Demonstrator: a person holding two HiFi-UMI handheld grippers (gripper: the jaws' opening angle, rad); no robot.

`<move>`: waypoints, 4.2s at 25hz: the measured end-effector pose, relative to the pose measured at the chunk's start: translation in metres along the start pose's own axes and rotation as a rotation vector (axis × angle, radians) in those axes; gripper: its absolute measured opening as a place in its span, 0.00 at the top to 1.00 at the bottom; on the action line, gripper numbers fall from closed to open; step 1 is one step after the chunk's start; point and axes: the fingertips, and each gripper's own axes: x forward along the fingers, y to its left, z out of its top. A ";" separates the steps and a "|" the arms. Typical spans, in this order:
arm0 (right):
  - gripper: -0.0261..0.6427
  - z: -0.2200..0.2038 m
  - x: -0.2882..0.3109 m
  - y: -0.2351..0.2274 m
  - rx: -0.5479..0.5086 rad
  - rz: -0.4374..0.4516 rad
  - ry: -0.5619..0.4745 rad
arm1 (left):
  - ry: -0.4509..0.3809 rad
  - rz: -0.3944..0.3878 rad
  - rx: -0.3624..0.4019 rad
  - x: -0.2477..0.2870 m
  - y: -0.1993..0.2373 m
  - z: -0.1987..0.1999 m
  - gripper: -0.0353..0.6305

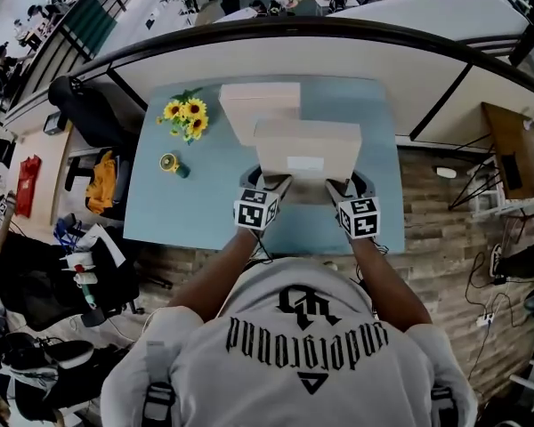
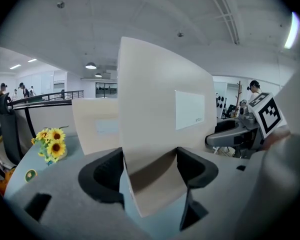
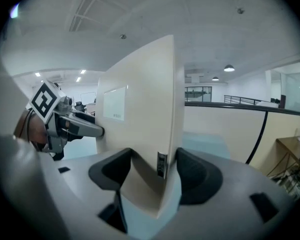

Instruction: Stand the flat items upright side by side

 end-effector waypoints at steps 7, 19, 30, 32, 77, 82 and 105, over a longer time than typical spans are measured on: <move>0.53 0.031 0.046 0.059 -0.029 -0.017 -0.032 | -0.027 0.003 0.025 -0.028 0.077 0.007 0.43; 0.53 0.054 0.089 0.124 -0.063 -0.077 -0.064 | -0.067 -0.036 0.064 -0.055 0.154 0.006 0.43; 0.54 0.038 0.109 0.109 -0.099 -0.097 -0.029 | -0.039 -0.032 0.065 -0.029 0.158 -0.009 0.43; 0.54 0.037 0.114 0.103 -0.108 -0.091 -0.022 | -0.034 -0.023 0.065 -0.022 0.159 -0.009 0.43; 0.54 0.003 0.235 0.036 -0.136 0.021 0.091 | 0.084 0.049 0.014 0.089 0.204 -0.038 0.44; 0.52 0.007 0.235 0.038 -0.132 0.027 0.087 | 0.071 0.050 0.017 0.089 0.205 -0.037 0.43; 0.41 0.017 0.200 0.045 -0.127 0.005 0.040 | 0.004 0.040 0.029 0.044 0.209 -0.025 0.41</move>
